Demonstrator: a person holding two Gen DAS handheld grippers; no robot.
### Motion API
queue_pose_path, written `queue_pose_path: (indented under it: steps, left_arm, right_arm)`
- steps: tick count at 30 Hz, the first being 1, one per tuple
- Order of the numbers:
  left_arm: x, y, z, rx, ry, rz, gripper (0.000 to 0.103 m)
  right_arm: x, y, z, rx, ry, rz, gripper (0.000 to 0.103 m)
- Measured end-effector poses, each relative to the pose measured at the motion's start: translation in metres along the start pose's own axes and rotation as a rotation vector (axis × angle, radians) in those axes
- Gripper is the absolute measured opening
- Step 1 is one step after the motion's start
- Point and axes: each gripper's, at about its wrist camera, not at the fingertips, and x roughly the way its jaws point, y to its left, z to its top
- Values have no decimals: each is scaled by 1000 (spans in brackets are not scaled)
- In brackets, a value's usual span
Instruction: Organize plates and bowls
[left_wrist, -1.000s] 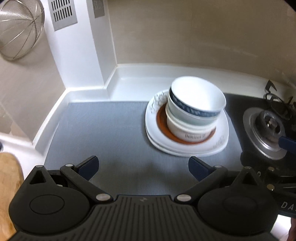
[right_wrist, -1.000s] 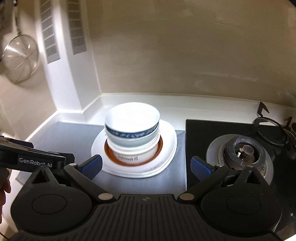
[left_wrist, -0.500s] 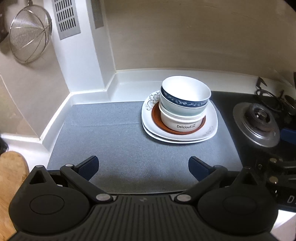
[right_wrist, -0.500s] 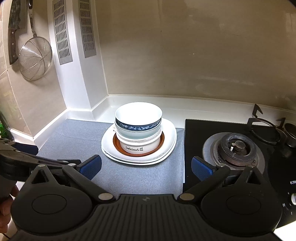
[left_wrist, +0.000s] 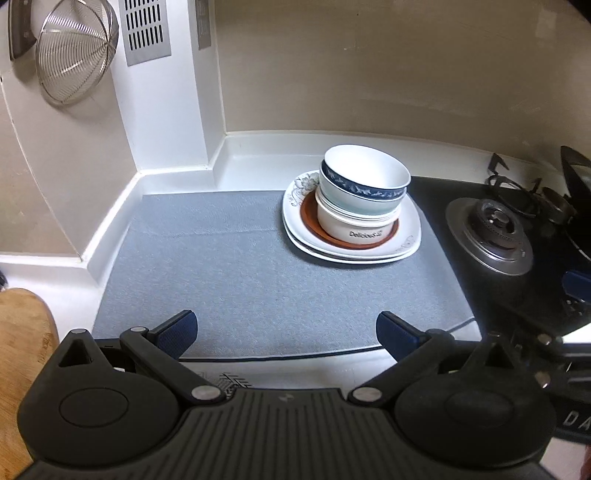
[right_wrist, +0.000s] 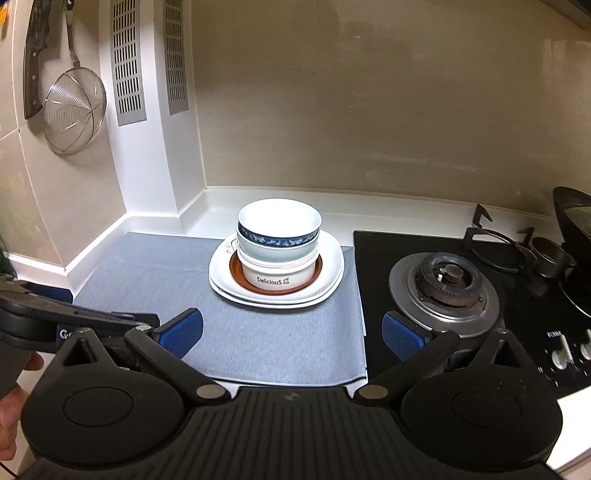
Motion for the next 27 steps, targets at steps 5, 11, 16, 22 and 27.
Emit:
queue_pose_path:
  steps: [5,11,16,22,27]
  left_arm:
    - [-1,4,-4,-13,17,-57,103]
    - [-3,-3,-4,7,6,-29,103]
    - [3,-16,4,17,-13,39,103]
    - [16,-37,16,3,-13,84,103]
    - [27,-52,21,5,9,126,103]
  right_arm:
    - [-11,10,-5,-12,5,-44,103]
    - [-13,8,-7,-16,3,-56,103]
    - [0,-4,-1,-7,-9,-30,103]
    - [23,-27,10,-30,18,4,103]
    - [41,-48,12,-6,61,38,103]
